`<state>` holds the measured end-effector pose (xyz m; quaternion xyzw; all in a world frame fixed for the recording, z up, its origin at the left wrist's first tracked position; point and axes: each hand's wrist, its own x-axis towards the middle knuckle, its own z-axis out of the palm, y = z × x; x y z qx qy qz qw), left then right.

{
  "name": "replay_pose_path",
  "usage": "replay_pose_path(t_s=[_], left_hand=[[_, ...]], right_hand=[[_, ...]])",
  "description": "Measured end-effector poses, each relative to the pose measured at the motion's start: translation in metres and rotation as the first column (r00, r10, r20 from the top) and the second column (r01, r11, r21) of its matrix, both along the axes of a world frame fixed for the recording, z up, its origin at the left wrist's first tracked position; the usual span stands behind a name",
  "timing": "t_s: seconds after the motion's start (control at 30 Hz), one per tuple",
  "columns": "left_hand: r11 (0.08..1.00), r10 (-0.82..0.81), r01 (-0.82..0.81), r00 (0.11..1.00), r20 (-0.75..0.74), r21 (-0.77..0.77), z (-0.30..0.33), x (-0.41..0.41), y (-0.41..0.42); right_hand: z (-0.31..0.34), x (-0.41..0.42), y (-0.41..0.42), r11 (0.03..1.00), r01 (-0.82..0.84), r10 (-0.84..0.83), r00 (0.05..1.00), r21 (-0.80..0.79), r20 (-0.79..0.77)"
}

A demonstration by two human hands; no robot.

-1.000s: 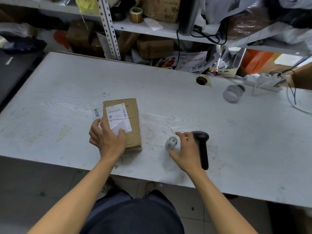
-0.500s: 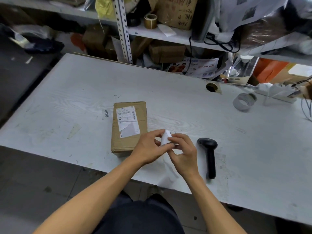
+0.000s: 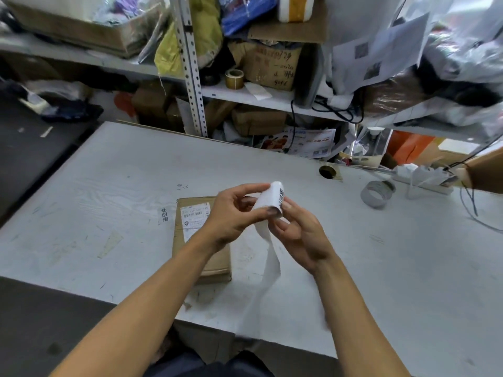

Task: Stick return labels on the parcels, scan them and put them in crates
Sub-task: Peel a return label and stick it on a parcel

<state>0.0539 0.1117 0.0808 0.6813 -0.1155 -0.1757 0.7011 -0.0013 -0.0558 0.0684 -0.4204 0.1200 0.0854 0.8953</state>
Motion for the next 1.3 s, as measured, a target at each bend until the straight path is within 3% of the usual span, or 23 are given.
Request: replay_pose_path(t_s=[0.13,0.27,0.4,0.47,0.6,0.67,0.93,1.1,1.3], left_hand=[[0.998,-0.032,0.018,0.972,0.234,0.063,0.038,0.038,-0.013],[0.966,-0.092,-0.043,0.863,0.497,0.253,0.065,0.075,-0.022],[0.907,-0.186,-0.095,0.785,0.591,0.411,0.066,0.085,-0.026],[0.904,-0.142,-0.183,0.724,0.675,0.386,0.062,0.081,-0.025],[0.933,0.0,-0.306,0.531,0.847,0.191,0.056,0.072,-0.023],[0.926,-0.005,-0.326,0.5,0.866,0.193,0.053,0.071,-0.025],[0.946,0.044,-0.272,0.643,0.765,0.174,0.047,0.074,-0.03],[0.963,0.106,-0.22,0.84,0.532,0.155,0.041,0.068,-0.034],[0.971,0.146,-0.194,0.944,0.298,0.14,0.031,0.067,-0.041]], right_hand=[[0.049,0.039,-0.017,0.999,0.04,-0.038,0.996,-0.021,0.08],[0.091,0.069,-0.028,0.961,0.171,-0.131,0.973,-0.217,0.188],[0.094,0.079,-0.025,0.9,0.228,-0.141,0.959,-0.371,0.246],[0.089,0.08,-0.022,0.893,0.24,-0.151,0.956,-0.381,0.25],[0.081,0.081,-0.02,0.882,0.269,-0.163,0.944,-0.386,0.286],[0.08,0.082,-0.02,0.86,0.285,-0.159,0.938,-0.424,0.308],[0.071,0.083,-0.029,0.874,0.244,-0.112,0.943,-0.42,0.315],[0.066,0.081,-0.03,0.821,0.253,-0.105,0.948,-0.512,0.299],[0.056,0.079,-0.033,0.787,0.251,-0.096,0.952,-0.564,0.291]])
